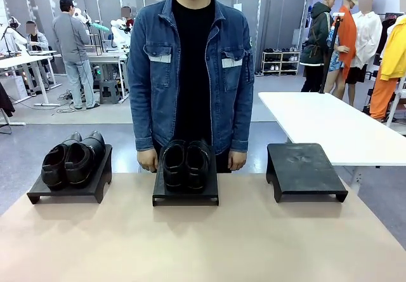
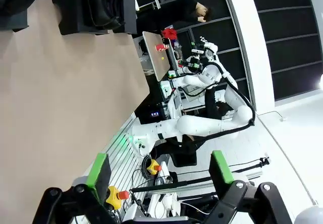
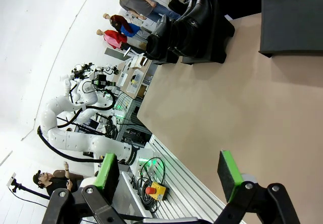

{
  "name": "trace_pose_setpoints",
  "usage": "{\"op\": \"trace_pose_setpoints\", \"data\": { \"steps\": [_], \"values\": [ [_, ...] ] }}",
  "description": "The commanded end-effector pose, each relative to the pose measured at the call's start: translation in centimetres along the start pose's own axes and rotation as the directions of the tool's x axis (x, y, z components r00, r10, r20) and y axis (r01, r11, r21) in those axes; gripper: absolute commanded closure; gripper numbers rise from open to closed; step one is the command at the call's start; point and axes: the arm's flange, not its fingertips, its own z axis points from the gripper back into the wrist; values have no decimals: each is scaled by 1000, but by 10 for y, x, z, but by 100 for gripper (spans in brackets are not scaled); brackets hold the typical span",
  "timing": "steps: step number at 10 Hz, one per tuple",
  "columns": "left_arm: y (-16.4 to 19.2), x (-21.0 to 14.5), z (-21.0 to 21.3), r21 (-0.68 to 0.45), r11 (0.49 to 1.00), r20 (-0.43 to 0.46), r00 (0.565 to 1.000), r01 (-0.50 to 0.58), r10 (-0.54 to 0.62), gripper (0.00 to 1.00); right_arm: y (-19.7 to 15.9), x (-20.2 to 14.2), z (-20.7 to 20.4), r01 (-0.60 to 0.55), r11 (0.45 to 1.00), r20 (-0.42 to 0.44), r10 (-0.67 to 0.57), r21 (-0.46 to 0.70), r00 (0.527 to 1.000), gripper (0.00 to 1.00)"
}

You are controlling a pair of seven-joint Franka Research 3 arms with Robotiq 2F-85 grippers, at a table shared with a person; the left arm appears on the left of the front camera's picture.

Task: Place the shoes on the stand as instructed by the person.
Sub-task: Pick up another pair of Shoes and place it on the Shoes Stand indicated by the person.

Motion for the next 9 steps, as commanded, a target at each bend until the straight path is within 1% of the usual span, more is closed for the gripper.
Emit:
{"op": "trace_pose_setpoints", "data": {
  "steps": [1, 9],
  "values": [
    [-4, -7, 0, -4, 1000, -10, 1000, 11, -11, 0, 2, 1, 2, -8, 1000, 10, 8, 9, 1000, 0],
    [-4, -7, 0, -4, 1000, -10, 1000, 11, -11, 0, 2, 1, 2, -8, 1000, 10, 8, 9, 1000, 0]
  ]
}}
